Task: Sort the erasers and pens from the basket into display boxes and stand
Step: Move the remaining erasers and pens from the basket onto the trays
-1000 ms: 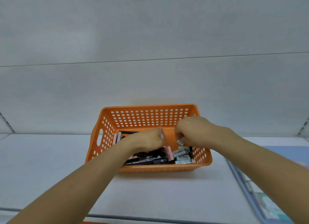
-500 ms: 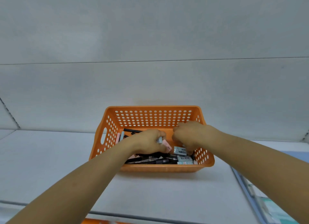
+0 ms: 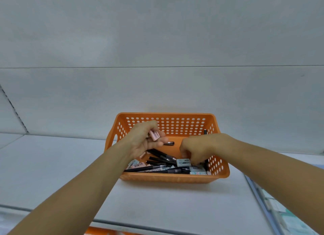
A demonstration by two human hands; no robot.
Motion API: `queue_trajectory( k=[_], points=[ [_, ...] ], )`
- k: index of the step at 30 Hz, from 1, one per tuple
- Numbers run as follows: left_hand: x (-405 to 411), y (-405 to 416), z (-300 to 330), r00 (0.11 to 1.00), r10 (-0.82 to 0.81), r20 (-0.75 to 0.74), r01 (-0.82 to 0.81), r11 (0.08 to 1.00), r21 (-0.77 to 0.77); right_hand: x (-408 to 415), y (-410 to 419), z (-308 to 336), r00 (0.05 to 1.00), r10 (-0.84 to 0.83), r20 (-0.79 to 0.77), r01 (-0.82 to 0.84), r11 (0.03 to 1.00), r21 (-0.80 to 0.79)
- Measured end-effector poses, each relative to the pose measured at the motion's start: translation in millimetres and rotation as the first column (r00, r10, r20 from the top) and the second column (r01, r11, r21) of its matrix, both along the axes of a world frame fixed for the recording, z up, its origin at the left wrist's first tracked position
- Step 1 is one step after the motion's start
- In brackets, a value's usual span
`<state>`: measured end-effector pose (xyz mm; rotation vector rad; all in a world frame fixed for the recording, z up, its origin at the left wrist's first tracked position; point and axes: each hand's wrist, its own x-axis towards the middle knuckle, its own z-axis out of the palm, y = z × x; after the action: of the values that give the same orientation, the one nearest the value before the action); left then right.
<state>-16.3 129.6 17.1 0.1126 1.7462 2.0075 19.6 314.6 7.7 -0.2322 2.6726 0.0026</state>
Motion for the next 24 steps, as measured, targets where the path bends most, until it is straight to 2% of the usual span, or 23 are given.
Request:
queue_trajectory(
  k=[4,10,14,17,19,20,24],
  points=[
    [5.3,-3.9,-1.3,0.999,-0.029,-0.018,0.027,0.995,-0.092,1.7,-5.1,-1.8,0.998,-0.058,0.037,0.058,0.998,0.01],
    [10.9,-8.7,-4.1,0.999,-0.045,-0.023,0.043,0.996,-0.077,1.5,-11.3,8.3,0.994,-0.053,0.09,0.045,0.995,0.089],
    [11.4,-14.3,-5.4,0.999,-0.034,0.004,0.034,0.998,-0.05,2.2,-4.2,2.3,0.996,-0.06,0.059,0.062,0.998,-0.031],
    [9.6,-17.0,-5.1,1.0,0.006,0.007,-0.006,0.999,-0.051,1.3,-2.1,4.4,0.994,-0.082,-0.072,0.069,0.983,-0.17],
    [7.3,-18.9,-4.2,1.0,0.019,-0.016,-0.02,0.998,-0.062,1.3,-2.5,13.2,0.993,-0.076,-0.09,0.057,0.978,-0.199],
    [6.0,-20.0,-3.9,0.999,0.021,-0.027,-0.022,0.998,-0.063,2.4,-2.5,17.9,0.997,-0.055,-0.052,0.046,0.986,-0.162],
    [2.6,-23.0,-5.6,0.999,0.02,-0.028,-0.021,0.999,-0.032,12.4,-6.7,23.6,0.995,0.021,0.099,-0.038,0.984,0.175]
  ],
)
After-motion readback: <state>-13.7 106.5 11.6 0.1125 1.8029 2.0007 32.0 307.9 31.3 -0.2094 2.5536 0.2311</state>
